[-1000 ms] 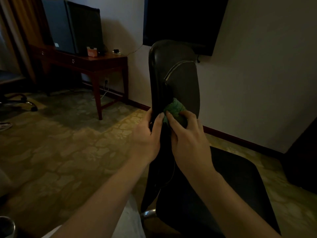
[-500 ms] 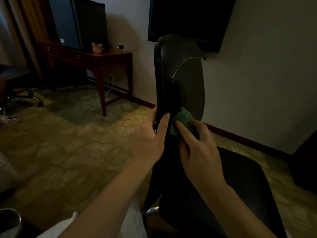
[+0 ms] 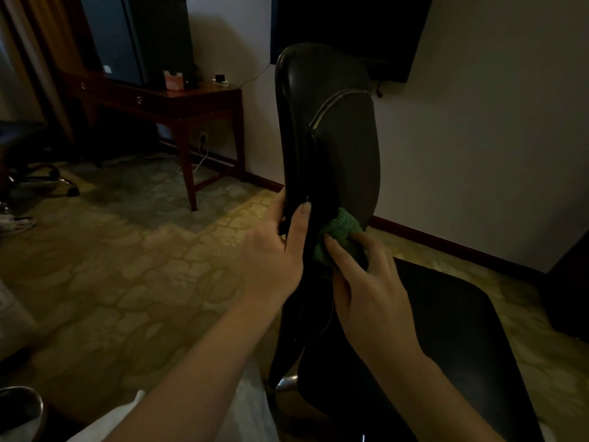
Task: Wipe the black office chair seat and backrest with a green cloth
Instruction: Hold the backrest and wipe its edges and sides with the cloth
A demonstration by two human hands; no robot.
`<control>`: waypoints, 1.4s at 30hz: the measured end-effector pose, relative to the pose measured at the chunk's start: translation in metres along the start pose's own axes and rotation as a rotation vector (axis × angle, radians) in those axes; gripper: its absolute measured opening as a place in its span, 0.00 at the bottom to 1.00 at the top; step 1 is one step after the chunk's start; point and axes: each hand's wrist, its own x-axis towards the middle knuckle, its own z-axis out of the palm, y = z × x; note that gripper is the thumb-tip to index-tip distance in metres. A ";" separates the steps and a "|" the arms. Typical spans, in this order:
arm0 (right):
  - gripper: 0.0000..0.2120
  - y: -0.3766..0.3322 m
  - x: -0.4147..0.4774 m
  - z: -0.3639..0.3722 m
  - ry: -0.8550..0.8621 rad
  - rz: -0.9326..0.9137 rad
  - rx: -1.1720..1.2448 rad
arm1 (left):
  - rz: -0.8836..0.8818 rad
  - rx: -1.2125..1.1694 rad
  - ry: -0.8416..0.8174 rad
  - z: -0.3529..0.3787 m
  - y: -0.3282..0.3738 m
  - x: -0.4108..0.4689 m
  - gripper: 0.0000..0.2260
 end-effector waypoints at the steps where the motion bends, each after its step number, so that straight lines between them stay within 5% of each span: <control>1: 0.22 -0.001 0.001 0.000 0.004 0.002 0.006 | -0.001 -0.007 0.000 0.001 -0.001 0.000 0.20; 29: 0.20 -0.009 0.043 -0.016 0.055 -0.085 -0.039 | -0.118 -0.223 -0.207 -0.008 -0.012 0.008 0.23; 42: 0.21 -0.011 0.013 0.003 0.004 0.043 -0.052 | -0.158 -0.238 -0.177 -0.004 -0.014 0.006 0.24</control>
